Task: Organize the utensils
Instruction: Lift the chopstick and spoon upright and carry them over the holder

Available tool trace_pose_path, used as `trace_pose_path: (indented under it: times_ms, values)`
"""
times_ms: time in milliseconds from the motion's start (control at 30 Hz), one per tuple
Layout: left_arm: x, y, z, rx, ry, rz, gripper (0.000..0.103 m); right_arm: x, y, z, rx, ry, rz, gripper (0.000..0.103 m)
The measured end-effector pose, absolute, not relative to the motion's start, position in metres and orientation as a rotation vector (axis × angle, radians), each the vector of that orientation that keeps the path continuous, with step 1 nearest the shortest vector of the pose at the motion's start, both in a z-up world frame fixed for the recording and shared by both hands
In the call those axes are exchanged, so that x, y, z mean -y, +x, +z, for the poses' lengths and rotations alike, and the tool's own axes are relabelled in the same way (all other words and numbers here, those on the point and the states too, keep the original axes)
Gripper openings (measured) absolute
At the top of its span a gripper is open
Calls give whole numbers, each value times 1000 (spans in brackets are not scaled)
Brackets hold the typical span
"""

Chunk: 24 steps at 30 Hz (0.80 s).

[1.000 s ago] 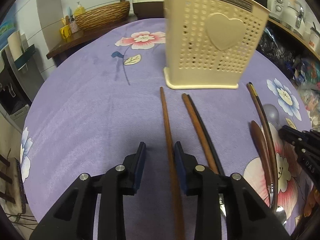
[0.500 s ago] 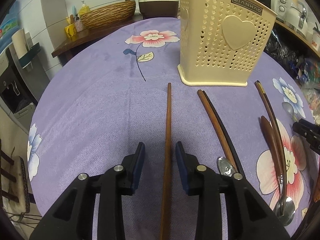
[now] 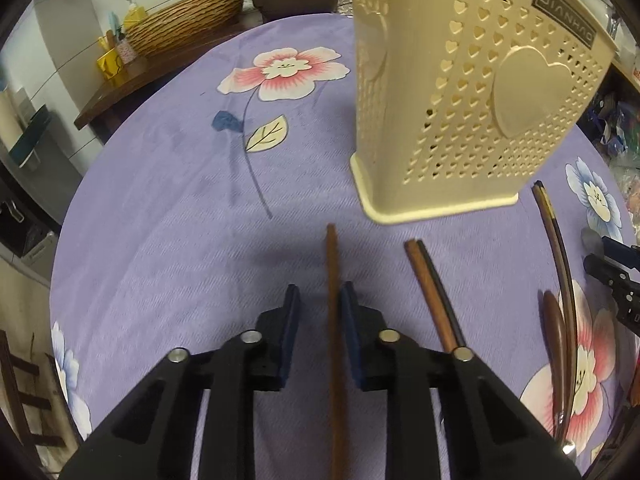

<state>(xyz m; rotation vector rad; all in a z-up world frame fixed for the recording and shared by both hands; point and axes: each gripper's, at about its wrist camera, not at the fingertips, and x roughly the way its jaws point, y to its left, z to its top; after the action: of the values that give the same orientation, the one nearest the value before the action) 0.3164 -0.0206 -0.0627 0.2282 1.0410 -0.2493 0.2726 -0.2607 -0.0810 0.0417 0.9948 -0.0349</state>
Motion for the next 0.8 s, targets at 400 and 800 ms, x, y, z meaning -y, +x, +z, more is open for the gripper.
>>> trace_pose_path:
  times_ms: [400, 800]
  values:
    - [30, 317, -62, -1020, 241, -230, 6, 267, 276, -79, -987, 78, 10, 37]
    - [-11, 265, 39, -724, 18, -287, 6, 281, 227, -3, -755, 160, 95, 37]
